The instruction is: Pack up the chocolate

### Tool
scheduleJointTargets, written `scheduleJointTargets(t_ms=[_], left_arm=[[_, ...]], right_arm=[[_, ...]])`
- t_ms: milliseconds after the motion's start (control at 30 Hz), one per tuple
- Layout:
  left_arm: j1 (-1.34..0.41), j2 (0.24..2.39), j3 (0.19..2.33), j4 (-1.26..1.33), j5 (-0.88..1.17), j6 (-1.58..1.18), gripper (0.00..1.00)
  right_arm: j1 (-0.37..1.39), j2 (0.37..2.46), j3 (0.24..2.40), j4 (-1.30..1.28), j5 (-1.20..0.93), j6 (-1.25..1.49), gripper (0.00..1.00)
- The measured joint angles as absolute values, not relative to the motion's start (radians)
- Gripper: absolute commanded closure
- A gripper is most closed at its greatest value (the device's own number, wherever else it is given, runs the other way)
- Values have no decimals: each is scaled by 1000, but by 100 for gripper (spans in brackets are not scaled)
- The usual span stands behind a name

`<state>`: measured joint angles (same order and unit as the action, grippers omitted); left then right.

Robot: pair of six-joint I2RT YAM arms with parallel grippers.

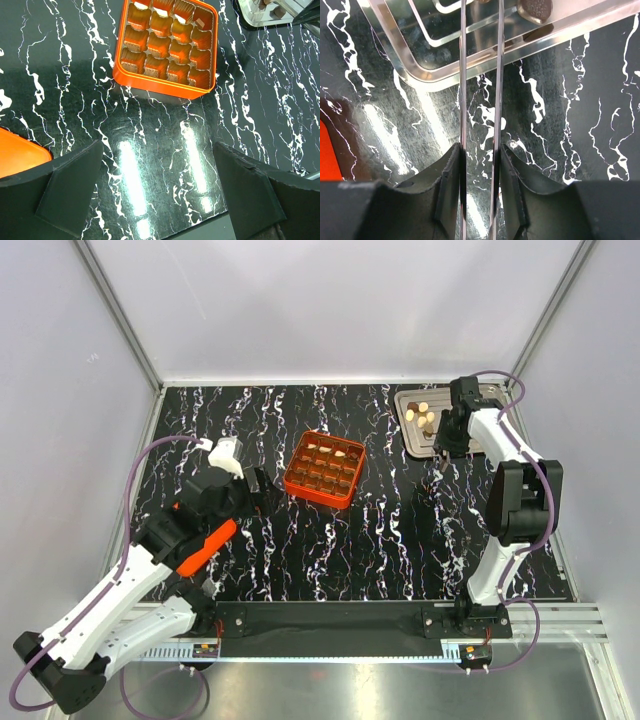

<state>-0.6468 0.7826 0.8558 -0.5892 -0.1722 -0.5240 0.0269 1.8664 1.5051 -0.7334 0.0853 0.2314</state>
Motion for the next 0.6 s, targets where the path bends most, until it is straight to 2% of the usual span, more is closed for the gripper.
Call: scheduleJointTargets(t_ms=[367,600], left_arm=[[-647,783,856,-582,-171,-524,1],[-647,783,856,-575,-170,-524,1]], right_arm=[[60,1724,1575,-825,-3,258,63],[329,1641,1597,-822,-59,289,63]])
